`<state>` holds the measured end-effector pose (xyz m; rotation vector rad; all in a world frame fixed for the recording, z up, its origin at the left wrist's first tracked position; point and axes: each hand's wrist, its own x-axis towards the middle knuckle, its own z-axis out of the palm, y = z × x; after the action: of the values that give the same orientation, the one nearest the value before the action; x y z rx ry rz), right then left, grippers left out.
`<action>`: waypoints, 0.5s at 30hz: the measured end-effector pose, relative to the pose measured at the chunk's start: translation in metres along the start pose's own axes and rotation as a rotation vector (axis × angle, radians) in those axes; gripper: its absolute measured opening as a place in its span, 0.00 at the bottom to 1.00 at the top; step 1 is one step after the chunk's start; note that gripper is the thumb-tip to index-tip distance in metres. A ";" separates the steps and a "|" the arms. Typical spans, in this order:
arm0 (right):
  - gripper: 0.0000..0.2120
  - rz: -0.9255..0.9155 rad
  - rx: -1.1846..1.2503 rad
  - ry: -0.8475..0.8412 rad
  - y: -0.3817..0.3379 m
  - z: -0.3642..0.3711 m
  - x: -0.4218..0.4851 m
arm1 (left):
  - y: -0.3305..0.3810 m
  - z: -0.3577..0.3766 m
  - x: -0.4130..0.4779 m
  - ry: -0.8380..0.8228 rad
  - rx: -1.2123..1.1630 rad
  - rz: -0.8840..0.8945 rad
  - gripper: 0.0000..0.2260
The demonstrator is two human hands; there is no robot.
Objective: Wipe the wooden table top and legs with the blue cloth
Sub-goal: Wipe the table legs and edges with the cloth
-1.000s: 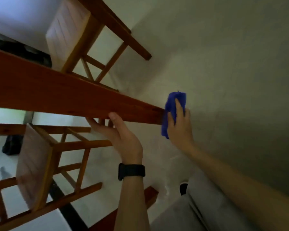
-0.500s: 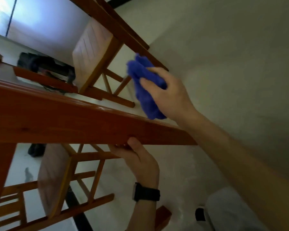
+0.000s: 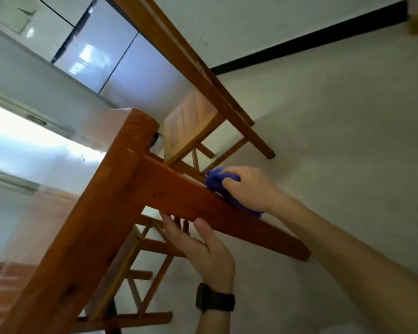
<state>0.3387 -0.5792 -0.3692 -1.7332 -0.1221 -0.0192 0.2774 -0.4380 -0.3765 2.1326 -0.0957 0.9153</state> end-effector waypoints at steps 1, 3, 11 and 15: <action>0.12 -0.102 0.128 0.051 -0.020 -0.001 0.002 | 0.001 -0.001 0.003 0.005 0.008 0.065 0.26; 0.13 -0.328 0.312 0.102 -0.069 0.001 0.005 | -0.007 -0.002 0.007 0.000 0.038 0.162 0.26; 0.10 0.082 0.099 0.046 0.029 0.024 -0.013 | -0.008 0.004 0.010 0.007 0.046 0.168 0.28; 0.12 0.311 -0.113 -0.007 0.084 0.019 -0.026 | -0.012 0.012 0.005 0.049 0.046 0.139 0.28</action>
<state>0.3193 -0.5762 -0.4566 -1.8487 0.1473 0.2118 0.2918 -0.4370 -0.3862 2.1653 -0.2020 1.0587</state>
